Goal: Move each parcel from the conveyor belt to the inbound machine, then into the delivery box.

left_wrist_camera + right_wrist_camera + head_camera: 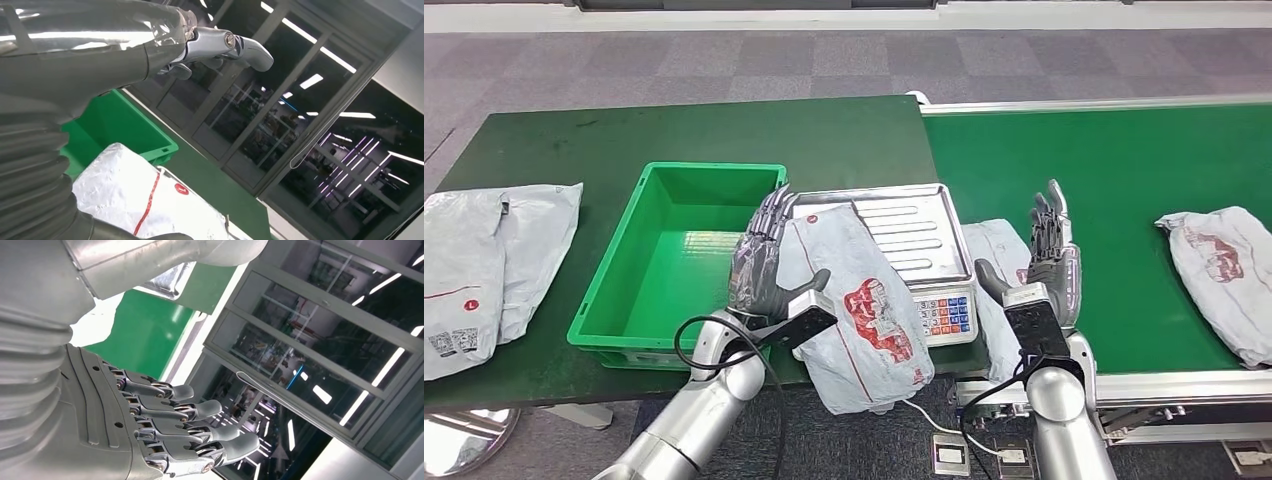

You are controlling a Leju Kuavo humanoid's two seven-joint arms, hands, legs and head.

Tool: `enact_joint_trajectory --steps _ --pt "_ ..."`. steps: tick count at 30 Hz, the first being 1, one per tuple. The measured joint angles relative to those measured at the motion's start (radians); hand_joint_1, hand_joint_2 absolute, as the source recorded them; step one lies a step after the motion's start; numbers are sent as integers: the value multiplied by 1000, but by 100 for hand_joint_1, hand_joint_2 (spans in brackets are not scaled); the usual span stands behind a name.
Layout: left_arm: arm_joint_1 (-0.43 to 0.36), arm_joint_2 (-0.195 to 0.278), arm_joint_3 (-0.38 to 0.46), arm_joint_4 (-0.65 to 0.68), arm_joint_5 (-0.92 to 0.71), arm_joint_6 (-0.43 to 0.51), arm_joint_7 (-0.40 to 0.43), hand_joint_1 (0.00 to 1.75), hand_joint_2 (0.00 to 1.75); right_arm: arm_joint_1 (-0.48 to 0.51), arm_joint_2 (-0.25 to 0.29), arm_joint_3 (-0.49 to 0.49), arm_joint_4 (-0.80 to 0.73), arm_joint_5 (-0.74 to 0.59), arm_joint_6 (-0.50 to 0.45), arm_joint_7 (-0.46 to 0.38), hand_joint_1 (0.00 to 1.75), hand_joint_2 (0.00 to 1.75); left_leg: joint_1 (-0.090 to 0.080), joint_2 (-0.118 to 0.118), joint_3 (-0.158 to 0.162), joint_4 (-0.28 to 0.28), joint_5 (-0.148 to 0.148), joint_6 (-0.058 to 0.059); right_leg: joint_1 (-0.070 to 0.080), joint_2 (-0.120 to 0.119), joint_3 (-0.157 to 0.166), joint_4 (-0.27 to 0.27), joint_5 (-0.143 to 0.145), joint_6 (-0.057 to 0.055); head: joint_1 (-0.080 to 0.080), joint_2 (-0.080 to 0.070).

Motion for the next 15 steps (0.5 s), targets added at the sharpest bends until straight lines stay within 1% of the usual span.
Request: enact_joint_trajectory --steps 15 --pt "7 2 9 -21 0 0 0 0 175 0 0 2 0 0 0 0 0 175 0 0 0 0 0 0 0 0 0 0 0 0 0 0"
